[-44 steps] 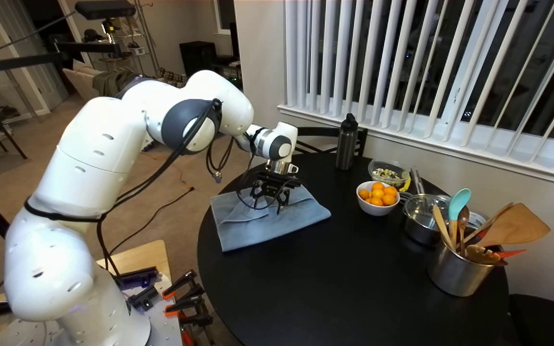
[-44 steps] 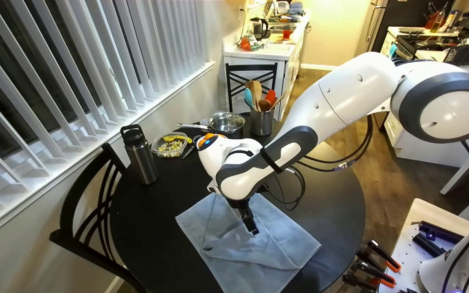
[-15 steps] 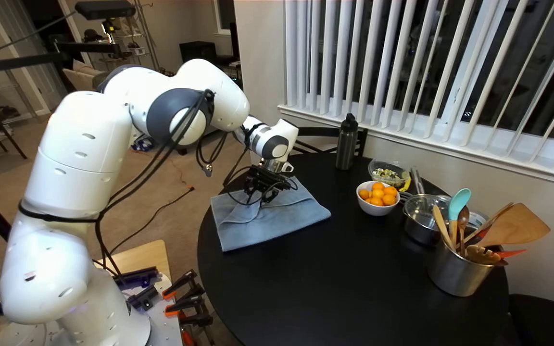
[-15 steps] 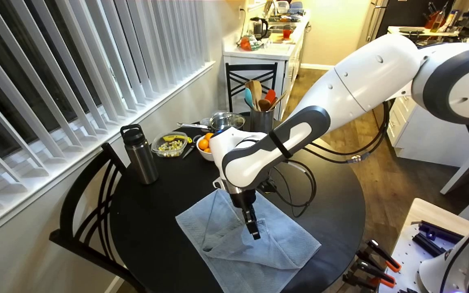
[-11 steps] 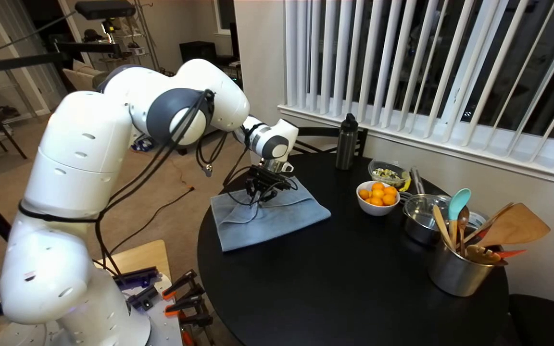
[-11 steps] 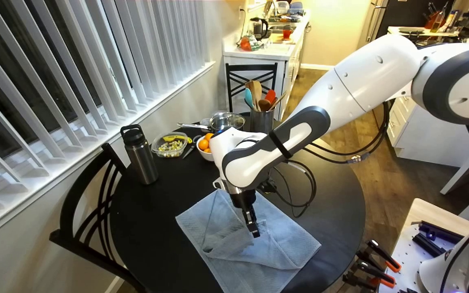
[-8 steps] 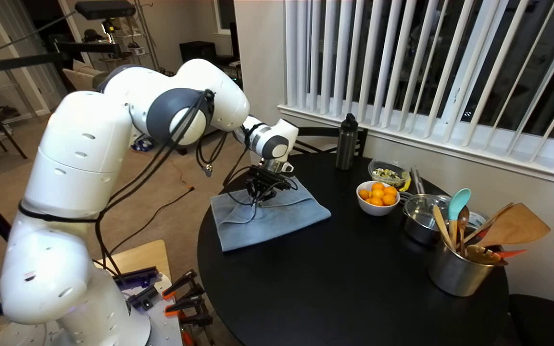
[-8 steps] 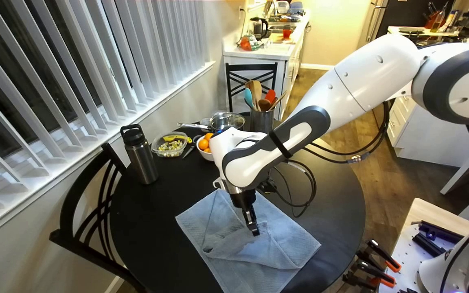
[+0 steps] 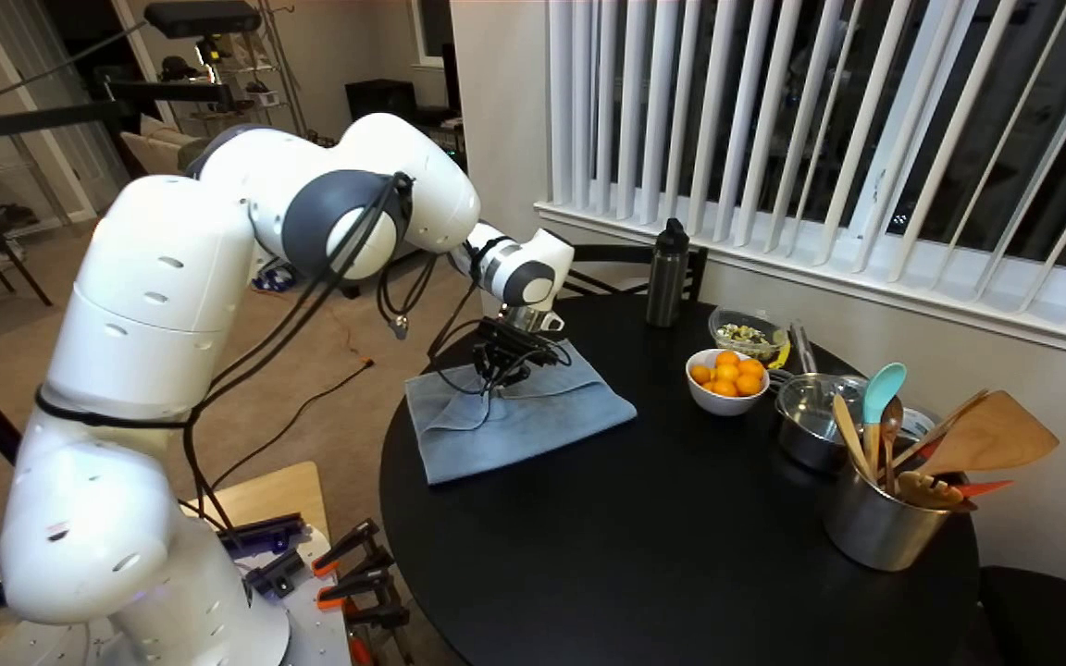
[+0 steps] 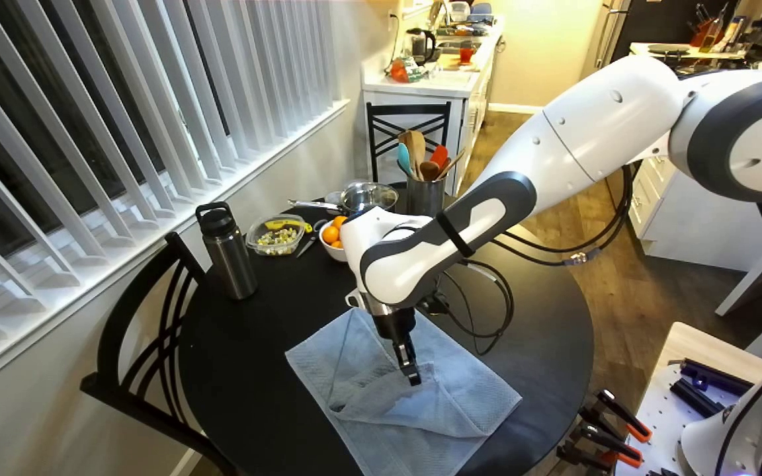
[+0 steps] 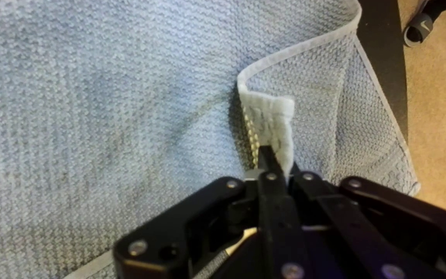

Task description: Fold the towel on the table

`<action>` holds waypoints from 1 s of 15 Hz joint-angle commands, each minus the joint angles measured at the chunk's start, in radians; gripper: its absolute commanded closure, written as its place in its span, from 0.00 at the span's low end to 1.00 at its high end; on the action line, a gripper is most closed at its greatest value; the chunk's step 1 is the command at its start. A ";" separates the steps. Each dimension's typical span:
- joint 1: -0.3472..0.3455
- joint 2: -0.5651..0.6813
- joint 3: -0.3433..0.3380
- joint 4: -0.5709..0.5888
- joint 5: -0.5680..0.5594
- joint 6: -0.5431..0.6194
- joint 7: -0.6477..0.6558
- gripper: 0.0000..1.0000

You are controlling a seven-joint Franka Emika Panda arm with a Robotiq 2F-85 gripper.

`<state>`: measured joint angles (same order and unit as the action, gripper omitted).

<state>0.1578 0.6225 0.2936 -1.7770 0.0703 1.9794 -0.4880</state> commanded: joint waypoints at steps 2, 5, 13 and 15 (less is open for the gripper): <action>0.007 -0.022 0.016 -0.018 0.024 -0.012 0.014 0.99; 0.019 -0.021 0.028 -0.012 0.022 -0.019 0.015 0.98; 0.052 -0.006 0.070 0.027 0.027 -0.040 -0.003 0.99; 0.064 0.002 0.077 0.045 0.026 -0.053 -0.003 0.99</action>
<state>0.2097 0.6229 0.3615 -1.7556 0.0734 1.9622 -0.4852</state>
